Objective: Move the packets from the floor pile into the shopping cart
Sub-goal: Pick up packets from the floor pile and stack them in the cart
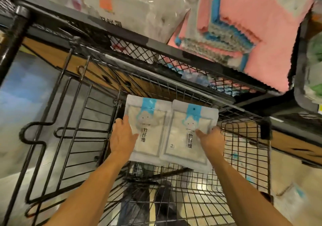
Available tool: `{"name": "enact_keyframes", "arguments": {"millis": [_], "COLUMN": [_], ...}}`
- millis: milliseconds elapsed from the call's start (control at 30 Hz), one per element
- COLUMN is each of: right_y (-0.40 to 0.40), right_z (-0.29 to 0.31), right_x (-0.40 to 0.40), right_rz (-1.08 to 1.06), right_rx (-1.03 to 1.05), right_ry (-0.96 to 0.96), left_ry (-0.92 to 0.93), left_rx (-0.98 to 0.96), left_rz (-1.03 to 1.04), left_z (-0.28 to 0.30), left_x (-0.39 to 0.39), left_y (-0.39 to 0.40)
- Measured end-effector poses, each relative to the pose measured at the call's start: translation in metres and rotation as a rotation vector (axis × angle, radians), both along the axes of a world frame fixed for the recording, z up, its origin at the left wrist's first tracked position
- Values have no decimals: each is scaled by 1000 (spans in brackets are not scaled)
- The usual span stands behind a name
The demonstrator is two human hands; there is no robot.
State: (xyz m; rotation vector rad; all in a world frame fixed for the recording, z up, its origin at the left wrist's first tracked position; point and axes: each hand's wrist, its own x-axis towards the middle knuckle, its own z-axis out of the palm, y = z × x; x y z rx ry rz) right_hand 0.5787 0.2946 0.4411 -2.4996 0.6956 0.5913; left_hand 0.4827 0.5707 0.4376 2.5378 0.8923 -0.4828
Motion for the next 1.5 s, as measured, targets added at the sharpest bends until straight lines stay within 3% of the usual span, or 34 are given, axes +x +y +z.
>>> {"name": "enact_keyframes", "arguments": {"millis": [233,400,633,833,1000,1233,1500], "right_y": [8,-1,-12,-46,-81,-140,-204], "right_z": [29,77,190,292,350,378,367], "right_x": [2,-2,-7,-34,-87,-209,-367], "right_rz": [426,584,638,564,417,61,-256], "right_rx": [-377,-323,-247,-262,-267,-250,-391], "right_ry": [-111,-155,-313,-492,-589,-605,-502], "left_ry": [-30,-71,-199,-355,-498,-510,-504], "left_rx": [306,343,340,353,310,174,85], "left_rz": [-407,-442,-397,-420,-557,-828,-1110], "left_z": [11,66,198,295,341,345,330], "left_x": [3,14,30,23,3,-46,-111], "left_y": [-5,-15,-37,-71,-104,-148,-245]}}
